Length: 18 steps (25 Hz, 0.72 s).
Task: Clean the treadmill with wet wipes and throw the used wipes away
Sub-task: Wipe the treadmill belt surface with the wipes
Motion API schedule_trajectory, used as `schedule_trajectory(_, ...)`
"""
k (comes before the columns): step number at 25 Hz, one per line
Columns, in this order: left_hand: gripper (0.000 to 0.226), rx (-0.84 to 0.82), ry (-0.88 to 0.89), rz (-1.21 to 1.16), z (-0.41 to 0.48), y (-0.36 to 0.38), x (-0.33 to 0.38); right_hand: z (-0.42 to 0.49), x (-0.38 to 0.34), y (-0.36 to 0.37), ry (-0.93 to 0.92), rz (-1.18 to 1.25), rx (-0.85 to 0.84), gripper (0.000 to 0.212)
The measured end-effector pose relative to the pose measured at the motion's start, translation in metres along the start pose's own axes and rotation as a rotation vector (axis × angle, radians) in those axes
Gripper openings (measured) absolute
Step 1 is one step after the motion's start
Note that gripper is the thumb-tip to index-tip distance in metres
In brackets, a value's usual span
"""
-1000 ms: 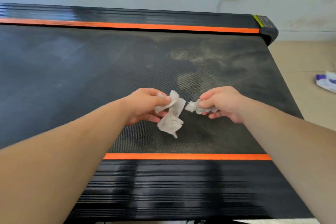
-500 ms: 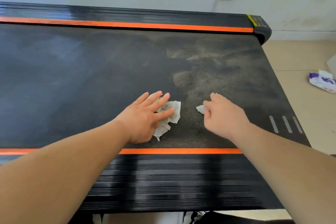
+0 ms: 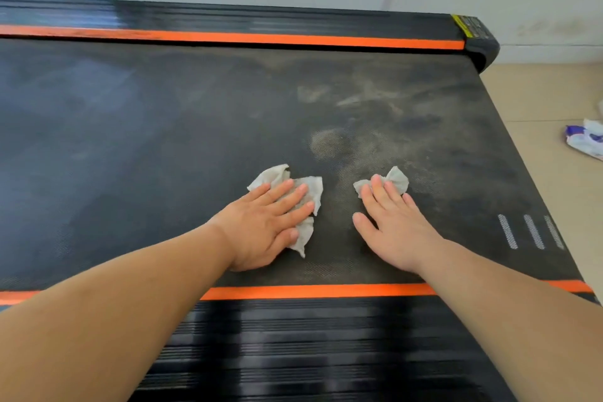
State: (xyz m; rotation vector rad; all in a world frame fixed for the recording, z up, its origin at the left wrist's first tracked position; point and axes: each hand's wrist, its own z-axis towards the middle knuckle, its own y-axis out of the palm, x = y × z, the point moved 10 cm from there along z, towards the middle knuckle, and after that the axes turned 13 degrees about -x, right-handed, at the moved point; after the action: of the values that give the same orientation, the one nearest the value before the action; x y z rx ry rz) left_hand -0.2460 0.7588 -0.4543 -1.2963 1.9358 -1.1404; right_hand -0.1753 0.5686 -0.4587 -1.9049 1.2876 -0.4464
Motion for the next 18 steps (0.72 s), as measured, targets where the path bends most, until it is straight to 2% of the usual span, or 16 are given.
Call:
schedule_trajectory(3, 0.065, -0.013, -0.350, -0.212, 0.010, -0.004, -0.058, 0.030, 0.014, -0.032, 0.149, 0.131, 0.093, 0.069)
schedule_trajectory(4, 0.066, -0.038, -0.408, -0.262, 0.012, -0.004, -0.069, 0.038, 0.011, -0.040, 0.178, 0.163, 0.102, 0.070)
schedule_trajectory(5, 0.069, -0.040, -0.396, -0.247, 0.017, -0.009, -0.068, 0.043, -0.004, -0.045, 0.133, 0.158, 0.112, 0.071)
schedule_trajectory(7, 0.074, -0.010, -0.231, -0.080, 0.026, -0.019, -0.042, 0.043, -0.057, -0.039, -0.123, 0.043, 0.116, 0.071)
schedule_trajectory(9, 0.065, -0.014, -0.074, -0.042, 0.028, -0.022, -0.023, 0.034, -0.087, -0.030, -0.291, -0.008, 0.062, 0.063)
schedule_trajectory(12, 0.067, 0.028, -0.014, -0.124, 0.022, -0.032, -0.033, 0.033, -0.080, -0.039, -0.301, -0.013, 0.045, 0.056)
schedule_trajectory(15, 0.079, 0.132, -0.056, -0.049, 0.017, -0.041, -0.028, 0.030, -0.082, -0.038, -0.305, 0.029, 0.038, 0.055)
schedule_trajectory(18, 0.073, 0.282, -0.113, -0.002, 0.014, -0.059, -0.031, 0.032, -0.085, -0.037, -0.303, 0.066, 0.057, 0.056)
